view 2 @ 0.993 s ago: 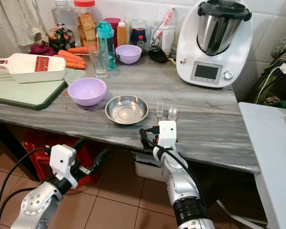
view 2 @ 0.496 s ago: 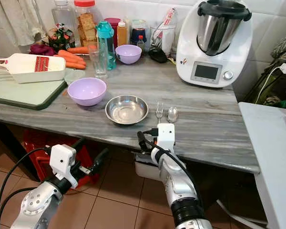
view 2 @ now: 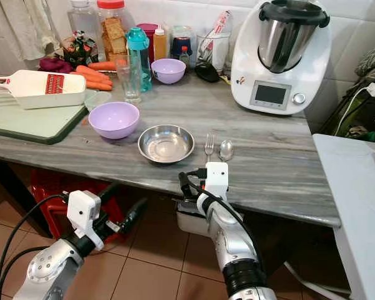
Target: Setting the table
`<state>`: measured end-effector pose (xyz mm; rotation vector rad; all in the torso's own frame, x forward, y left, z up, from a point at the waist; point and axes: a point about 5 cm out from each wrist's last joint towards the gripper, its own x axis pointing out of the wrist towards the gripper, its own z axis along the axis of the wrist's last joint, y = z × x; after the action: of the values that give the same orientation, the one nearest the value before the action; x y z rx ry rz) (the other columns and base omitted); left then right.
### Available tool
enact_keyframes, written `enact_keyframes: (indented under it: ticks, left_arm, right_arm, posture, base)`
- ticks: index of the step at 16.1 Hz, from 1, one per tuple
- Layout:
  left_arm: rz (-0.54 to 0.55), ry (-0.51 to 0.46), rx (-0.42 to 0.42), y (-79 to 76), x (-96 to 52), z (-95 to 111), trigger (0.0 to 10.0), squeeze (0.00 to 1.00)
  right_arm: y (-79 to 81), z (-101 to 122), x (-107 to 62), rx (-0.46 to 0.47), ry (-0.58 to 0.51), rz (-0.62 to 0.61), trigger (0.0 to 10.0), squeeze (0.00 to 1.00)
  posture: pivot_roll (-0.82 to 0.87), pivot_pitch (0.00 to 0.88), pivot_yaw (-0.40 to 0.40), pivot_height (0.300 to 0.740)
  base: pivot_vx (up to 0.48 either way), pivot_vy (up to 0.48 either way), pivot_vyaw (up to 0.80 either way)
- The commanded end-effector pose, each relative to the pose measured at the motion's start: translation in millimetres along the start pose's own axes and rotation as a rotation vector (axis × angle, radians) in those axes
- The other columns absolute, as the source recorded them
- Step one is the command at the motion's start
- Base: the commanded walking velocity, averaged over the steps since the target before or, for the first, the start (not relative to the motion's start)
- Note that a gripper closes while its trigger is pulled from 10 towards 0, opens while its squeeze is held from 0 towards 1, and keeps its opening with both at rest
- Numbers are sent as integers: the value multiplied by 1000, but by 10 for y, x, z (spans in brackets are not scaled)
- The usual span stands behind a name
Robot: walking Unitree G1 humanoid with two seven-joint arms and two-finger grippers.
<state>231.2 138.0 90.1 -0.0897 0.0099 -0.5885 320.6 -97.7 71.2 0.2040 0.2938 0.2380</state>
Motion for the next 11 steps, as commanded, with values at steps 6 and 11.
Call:
enact_keyframes:
  ticks: [6,11]
  left_arm:
    - [-67,10,-28,-37,-20,20,10000,0]
    - [-74,13,-33,-57,-7,22,10000,0]
  right_arm:
    - [8,-11,39,14,22,2,10000,0]
    - [60,14,66,19,15,12,10000,0]
  posture:
    - [109,0,-33,740]
    - [105,0,-32,740]
  base:
    - [0,0,0]
    - [0,0,0]
